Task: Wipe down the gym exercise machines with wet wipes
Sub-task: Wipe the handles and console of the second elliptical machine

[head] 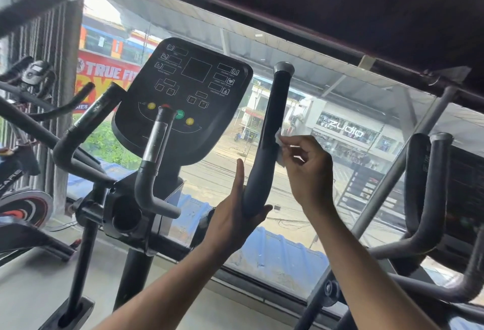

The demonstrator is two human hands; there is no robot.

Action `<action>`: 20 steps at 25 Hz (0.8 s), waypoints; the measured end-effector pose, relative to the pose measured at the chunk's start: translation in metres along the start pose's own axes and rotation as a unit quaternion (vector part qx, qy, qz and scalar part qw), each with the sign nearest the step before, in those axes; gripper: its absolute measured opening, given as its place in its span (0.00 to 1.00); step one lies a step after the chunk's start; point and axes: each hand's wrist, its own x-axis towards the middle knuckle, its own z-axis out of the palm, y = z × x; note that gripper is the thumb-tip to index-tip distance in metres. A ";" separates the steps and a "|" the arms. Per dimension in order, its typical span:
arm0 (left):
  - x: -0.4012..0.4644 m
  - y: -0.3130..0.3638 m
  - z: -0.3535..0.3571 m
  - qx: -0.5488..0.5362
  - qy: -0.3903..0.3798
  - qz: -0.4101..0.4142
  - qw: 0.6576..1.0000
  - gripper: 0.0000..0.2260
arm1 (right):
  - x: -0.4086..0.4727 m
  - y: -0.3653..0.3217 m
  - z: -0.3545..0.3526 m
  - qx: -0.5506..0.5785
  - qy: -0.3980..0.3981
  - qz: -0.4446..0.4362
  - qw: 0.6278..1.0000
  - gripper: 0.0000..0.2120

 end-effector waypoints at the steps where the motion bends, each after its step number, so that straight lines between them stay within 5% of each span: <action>1: 0.000 0.001 -0.001 0.000 -0.008 -0.004 1.000 0.53 | -0.011 -0.001 0.002 -0.007 0.003 -0.011 1.000 0.09; 6: 0.001 -0.005 0.001 -0.009 0.002 0.006 1.000 0.49 | -0.039 -0.005 -0.023 -0.014 -0.091 -0.055 0.994 0.08; 10: -0.004 -0.015 0.002 0.004 -0.002 0.033 0.999 0.52 | 0.009 -0.013 -0.040 -0.135 -0.131 -0.169 0.968 0.08; 20: -0.004 -0.027 0.008 -0.072 0.018 0.058 0.996 0.41 | 0.057 -0.043 -0.018 -0.356 -0.361 -0.334 0.795 0.08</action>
